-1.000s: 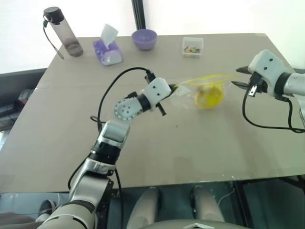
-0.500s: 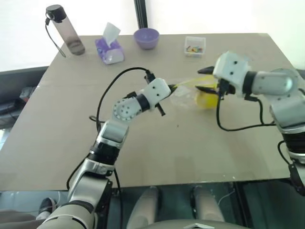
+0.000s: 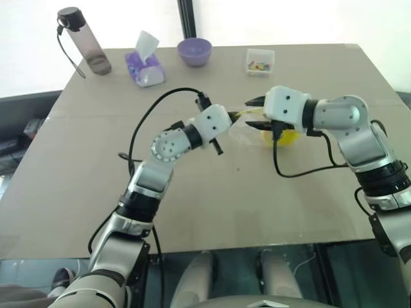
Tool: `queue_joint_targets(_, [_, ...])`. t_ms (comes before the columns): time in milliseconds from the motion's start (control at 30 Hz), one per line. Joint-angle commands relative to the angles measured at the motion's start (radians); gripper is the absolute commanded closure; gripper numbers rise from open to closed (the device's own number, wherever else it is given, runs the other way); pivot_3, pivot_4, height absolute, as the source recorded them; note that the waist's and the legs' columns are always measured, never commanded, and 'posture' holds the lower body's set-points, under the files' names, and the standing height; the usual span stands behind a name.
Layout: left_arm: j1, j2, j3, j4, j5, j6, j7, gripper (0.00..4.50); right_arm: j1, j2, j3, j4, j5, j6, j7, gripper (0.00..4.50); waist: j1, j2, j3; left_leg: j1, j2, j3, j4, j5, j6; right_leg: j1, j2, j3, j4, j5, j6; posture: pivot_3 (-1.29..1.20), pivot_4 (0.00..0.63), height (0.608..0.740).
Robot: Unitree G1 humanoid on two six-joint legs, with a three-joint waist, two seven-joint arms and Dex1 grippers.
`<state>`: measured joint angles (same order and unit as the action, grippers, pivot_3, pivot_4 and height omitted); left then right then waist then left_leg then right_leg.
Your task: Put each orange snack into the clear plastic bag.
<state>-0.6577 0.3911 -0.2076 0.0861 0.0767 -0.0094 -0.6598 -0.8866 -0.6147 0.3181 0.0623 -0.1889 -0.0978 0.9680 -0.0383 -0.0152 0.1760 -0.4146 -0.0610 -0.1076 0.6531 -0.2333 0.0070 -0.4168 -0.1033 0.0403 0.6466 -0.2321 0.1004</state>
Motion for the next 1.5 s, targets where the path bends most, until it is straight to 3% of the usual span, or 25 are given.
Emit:
queue_joint_targets(33, [-0.012,0.006,0.002,-0.048,0.005,-0.019,-0.002,4.50,-0.032,0.005,-0.017,-0.005,-0.008,-0.024,-0.015,2.96,0.000,0.000,0.000,0.000,0.000,0.000,0.000,0.000,0.000,0.000,0.000,0.000,0.000,0.000,0.000,0.00,0.150,0.740])
queue_joint_targets(167, [-0.012,0.003,0.002,-0.042,0.003,-0.021,-0.002,4.50,-0.032,0.006,-0.023,-0.003,-0.014,-0.023,-0.018,4.39,0.000,0.000,0.000,0.000,0.000,0.000,0.000,0.000,0.000,0.000,0.000,0.000,0.000,0.000,0.000,0.00,0.150,0.740])
queue_joint_targets(1500, [-0.009,0.004,-0.004,-0.027,0.012,-0.045,-0.011,4.50,-0.062,-0.157,-0.055,0.213,-0.201,-0.079,-0.160,4.39,0.000,0.000,0.000,0.000,0.000,0.004,0.000,0.000,0.000,0.000,0.000,0.000,0.000,0.000,0.000,0.00,0.150,0.740])
